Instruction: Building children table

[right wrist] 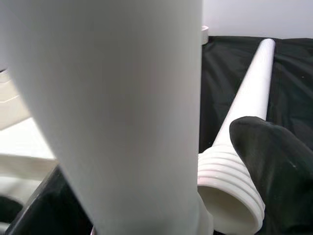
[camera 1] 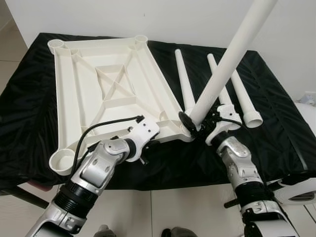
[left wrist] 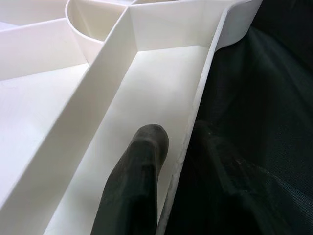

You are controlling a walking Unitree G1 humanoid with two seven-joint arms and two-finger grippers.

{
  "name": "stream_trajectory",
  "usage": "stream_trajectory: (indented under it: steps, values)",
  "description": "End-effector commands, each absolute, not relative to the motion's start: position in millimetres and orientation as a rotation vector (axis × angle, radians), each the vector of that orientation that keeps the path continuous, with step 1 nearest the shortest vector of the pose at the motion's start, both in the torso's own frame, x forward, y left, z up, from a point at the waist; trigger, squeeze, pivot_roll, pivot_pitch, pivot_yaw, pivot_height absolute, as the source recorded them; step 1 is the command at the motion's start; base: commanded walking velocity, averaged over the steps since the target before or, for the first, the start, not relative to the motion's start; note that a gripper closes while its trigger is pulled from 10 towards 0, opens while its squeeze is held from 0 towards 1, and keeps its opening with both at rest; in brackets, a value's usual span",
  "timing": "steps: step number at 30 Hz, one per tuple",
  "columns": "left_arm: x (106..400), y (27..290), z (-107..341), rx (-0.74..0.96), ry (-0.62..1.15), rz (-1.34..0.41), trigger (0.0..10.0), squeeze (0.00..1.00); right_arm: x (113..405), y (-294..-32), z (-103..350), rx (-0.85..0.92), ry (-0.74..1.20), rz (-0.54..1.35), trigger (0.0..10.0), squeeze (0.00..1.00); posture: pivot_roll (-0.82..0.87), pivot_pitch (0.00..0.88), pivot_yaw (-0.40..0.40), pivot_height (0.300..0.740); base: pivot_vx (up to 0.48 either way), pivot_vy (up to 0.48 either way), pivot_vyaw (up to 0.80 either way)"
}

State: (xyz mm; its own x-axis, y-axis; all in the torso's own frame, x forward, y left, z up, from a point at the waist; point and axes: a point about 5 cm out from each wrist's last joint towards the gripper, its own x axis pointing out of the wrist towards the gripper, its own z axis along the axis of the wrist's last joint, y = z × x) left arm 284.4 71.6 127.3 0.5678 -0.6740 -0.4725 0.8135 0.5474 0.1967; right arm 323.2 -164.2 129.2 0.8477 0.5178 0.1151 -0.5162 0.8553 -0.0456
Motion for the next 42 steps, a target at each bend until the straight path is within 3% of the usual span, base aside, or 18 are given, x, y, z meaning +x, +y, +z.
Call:
stream_trajectory:
  steps: [1,12,13,15,16,17,18,19,33,34,38,39,41,42]
  values:
    - [279,77,112,0.429,0.452,-0.929,10.0,0.0,321,-179,124,-0.016,-0.085,0.544,10.0,0.0,-0.01,0.059,-0.06,0.74,0.0,0.0,0.0]
    - [280,77,112,0.435,0.452,-0.93,10.0,0.0,319,-185,135,-0.033,-0.082,0.721,9.8,0.0,-0.01,0.054,-0.056,0.74,0.0,0.0,0.0]
    - [280,77,112,0.435,0.451,-0.932,10.0,0.0,319,-185,136,-0.036,-0.081,0.734,9.1,0.0,-0.01,0.051,-0.056,0.74,0.0,0.0,0.0]
    - [280,76,112,0.435,0.451,-0.932,10.0,0.0,319,-185,137,-0.034,-0.083,0.745,8.8,0.0,-0.01,0.049,-0.056,0.74,0.0,0.0,0.0]
    - [280,76,112,0.435,0.45,-0.934,10.0,0.0,319,-184,138,-0.023,-0.085,0.756,6.8,0.0,-0.01,0.049,-0.057,0.74,0.0,0.0,0.0]
    - [280,75,112,0.435,0.45,-0.935,10.0,0.0,320,-184,139,-0.02,-0.088,0.758,7.5,0.0,-0.01,0.047,-0.057,0.74,0.0,0.0,0.0]
    - [280,75,112,0.434,0.45,-0.935,10.0,0.0,320,-183,140,-0.017,-0.089,0.76,9.3,0.0,-0.01,0.047,-0.057,0.74,0.0,0.0,0.0]
    - [280,75,112,0.434,0.45,-0.935,10.0,0.0,321,-183,141,-0.016,-0.09,0.764,10.0,0.0,-0.01,0.045,-0.055,0.74,0.0,0.0,0.0]
    - [278,74,113,0.434,0.445,-0.94,10.0,0.0,329,-163,140,-0.008,-0.107,0.804,10.0,0.0,0.0,0.036,-0.055,0.74,0.0,0.0,0.0]
    - [278,74,113,0.434,0.446,-0.939,10.0,0.0,330,-161,139,-0.009,-0.106,0.805,4.7,0.0,0.0,0.036,-0.056,0.74,0.0,0.0,0.0]
    - [277,74,112,0.434,0.447,-0.94,10.0,0.0,331,-160,138,-0.011,-0.103,0.803,4.4,0.0,0.0,0.036,-0.056,0.74,0.0,0.0,0.0]
    - [277,74,112,0.433,0.447,-0.941,10.0,0.0,331,-160,137,-0.009,-0.101,0.802,0.0,0.0,0.0,0.036,-0.058,0.74,0.0,0.0,0.0]
    - [277,74,112,0.433,0.448,-0.942,10.0,0.0,332,-161,136,-0.01,-0.098,0.798,0.0,0.0,0.0,0.038,-0.058,0.74,0.0,0.0,0.0]
    - [276,73,112,0.433,0.448,-0.943,10.0,0.0,333,-161,136,-0.017,-0.091,0.791,4.5,0.0,0.0,0.04,-0.059,0.74,0.0,0.0,0.0]
